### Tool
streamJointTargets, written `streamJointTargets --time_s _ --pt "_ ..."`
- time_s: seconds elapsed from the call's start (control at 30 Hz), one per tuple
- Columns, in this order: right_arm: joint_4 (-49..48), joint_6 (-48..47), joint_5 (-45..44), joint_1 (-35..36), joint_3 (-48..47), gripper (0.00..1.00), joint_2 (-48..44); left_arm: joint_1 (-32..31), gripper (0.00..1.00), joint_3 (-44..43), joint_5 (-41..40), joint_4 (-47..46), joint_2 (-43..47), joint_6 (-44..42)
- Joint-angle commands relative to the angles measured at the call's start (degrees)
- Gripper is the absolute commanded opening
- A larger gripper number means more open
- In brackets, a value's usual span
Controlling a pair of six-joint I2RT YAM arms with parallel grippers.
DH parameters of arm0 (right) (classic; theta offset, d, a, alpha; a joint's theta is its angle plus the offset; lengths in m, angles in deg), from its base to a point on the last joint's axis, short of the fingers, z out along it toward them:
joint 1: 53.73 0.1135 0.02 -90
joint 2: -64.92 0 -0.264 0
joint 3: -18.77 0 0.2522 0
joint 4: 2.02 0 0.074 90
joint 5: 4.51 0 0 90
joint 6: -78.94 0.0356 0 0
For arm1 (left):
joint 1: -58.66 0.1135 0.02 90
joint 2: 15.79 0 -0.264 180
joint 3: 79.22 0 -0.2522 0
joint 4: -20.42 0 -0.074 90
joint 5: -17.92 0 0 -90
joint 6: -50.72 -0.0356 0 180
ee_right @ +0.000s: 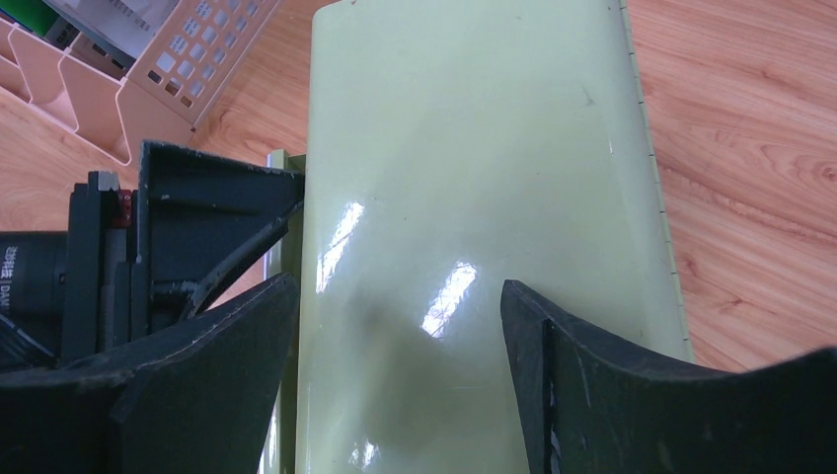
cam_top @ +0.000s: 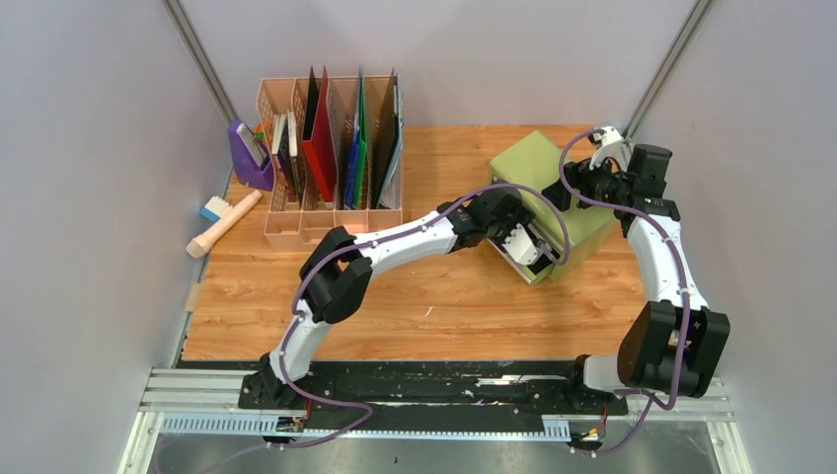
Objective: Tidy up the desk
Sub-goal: Place the stationery in the drawer.
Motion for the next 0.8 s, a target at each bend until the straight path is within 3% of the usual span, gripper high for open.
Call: streamJointTargets --time_s 0.0,0.27,0.47,0.77 --pt "-1.1 0.3 0.8 -0.2 0.3 0.77 0.2 0.7 0.69 -1.1 -1.0 -1.7 4.5 5.2" --pt "-1.1 0.2 0.9 -0.2 0.3 0.77 0.5 1.3 0.73 6.3 0.5 5.3 12.5 20.2" --pt "-1.1 0.4 1.2 -0.2 0.2 0.77 0.1 2.4 0.81 9.5 8.5 9.7 16.2 41.1" --pt "-1.1 1.4 3.7 -0.1 -0.3 0.78 -3.0 5.1 0.93 15.0 12.6 8.6 21.6 52.9"
